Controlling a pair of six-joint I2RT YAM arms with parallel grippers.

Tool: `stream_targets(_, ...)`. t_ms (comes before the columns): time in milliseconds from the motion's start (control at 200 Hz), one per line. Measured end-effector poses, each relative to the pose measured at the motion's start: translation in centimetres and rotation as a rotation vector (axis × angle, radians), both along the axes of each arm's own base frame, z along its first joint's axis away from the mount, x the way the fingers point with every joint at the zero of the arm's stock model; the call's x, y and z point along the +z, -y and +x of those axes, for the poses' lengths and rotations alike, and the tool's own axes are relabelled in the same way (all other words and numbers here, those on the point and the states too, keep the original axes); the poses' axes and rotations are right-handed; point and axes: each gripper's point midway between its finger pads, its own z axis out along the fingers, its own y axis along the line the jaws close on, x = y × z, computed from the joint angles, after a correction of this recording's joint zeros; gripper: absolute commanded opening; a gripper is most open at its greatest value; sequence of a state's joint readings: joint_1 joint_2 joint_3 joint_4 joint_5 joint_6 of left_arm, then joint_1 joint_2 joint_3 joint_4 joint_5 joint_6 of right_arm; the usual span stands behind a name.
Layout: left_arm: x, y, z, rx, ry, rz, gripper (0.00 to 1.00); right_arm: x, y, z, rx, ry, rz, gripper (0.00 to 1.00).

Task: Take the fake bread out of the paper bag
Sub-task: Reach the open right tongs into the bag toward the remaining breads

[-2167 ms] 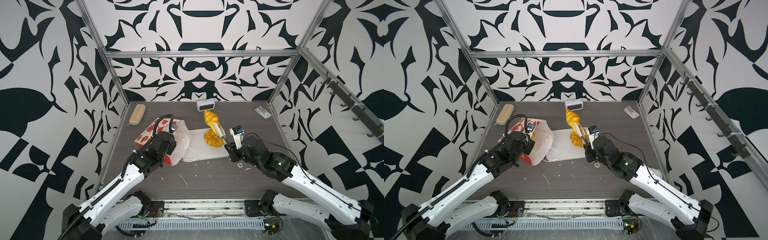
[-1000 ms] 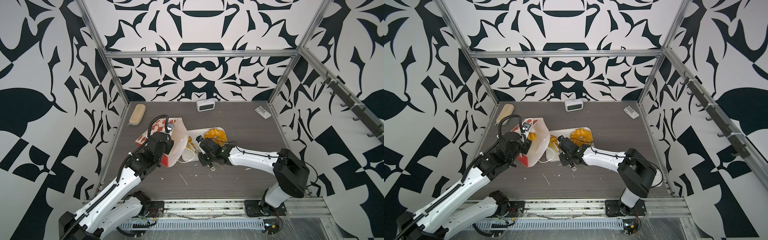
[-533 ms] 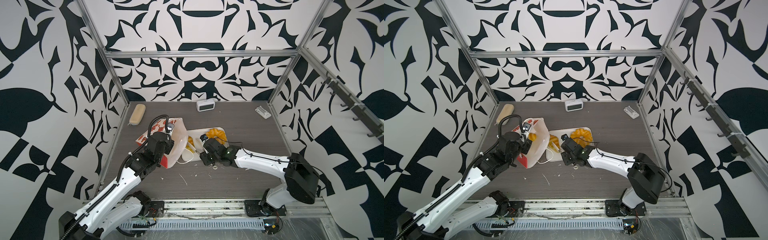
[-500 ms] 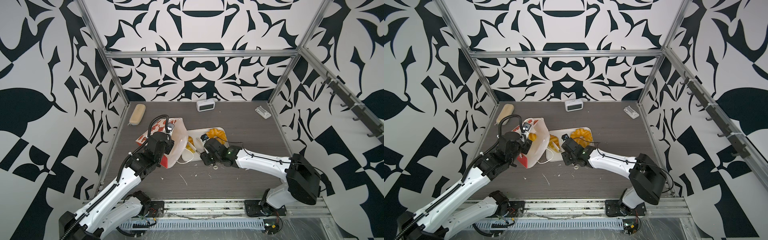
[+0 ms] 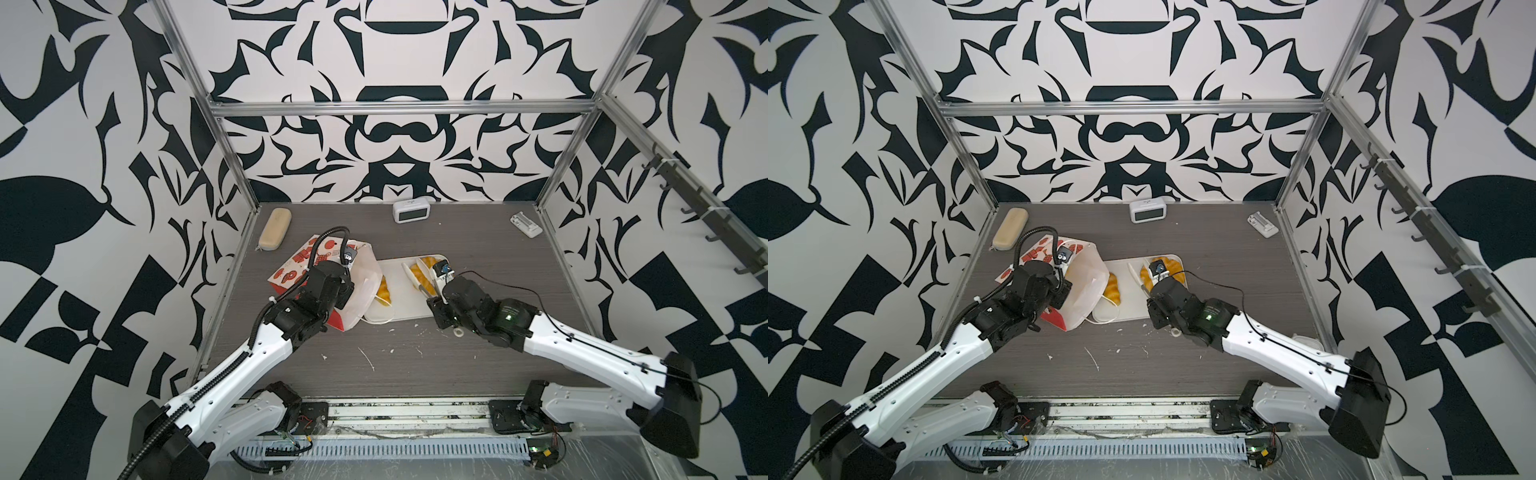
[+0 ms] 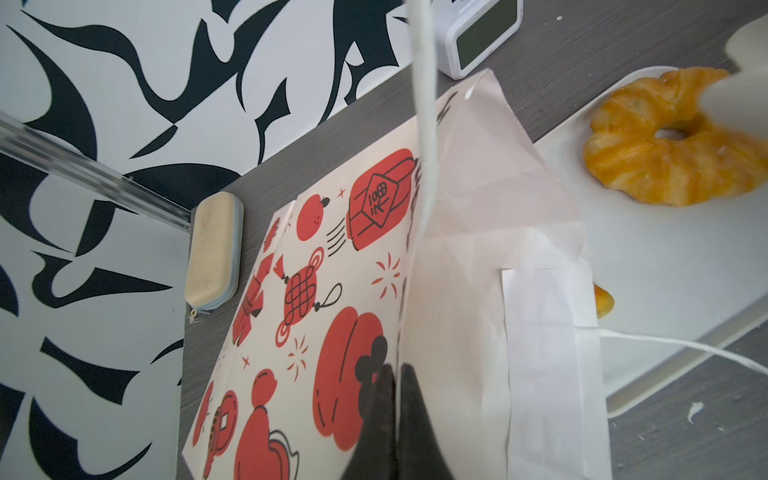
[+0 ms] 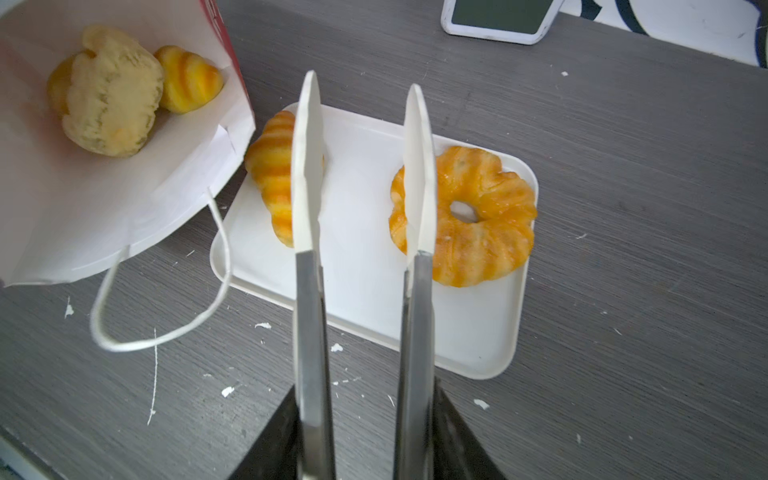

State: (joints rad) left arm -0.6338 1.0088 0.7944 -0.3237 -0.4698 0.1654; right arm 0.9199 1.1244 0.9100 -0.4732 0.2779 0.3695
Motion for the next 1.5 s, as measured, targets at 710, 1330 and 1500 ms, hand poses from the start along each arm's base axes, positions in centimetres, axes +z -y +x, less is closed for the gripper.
stream_targets(710, 0.4, -0.4, -1.6, -0.043, 0.033, -0.034, 0.00, -5.2, -14.3, -1.8, 0.390, -0.174, -0.103, 0.47)
stream_targets(1330, 0.9, -2.8, -4.0, 0.003, 0.034, -0.043, 0.00, -5.3, -20.2, 0.7, 0.422, -0.155, -0.042, 0.52)
stream_targets(1500, 0.7, -3.0, -4.1, 0.007, 0.028, -0.038, 0.00, -5.4, -20.5, 0.9, 0.422, -0.153, -0.039, 0.53)
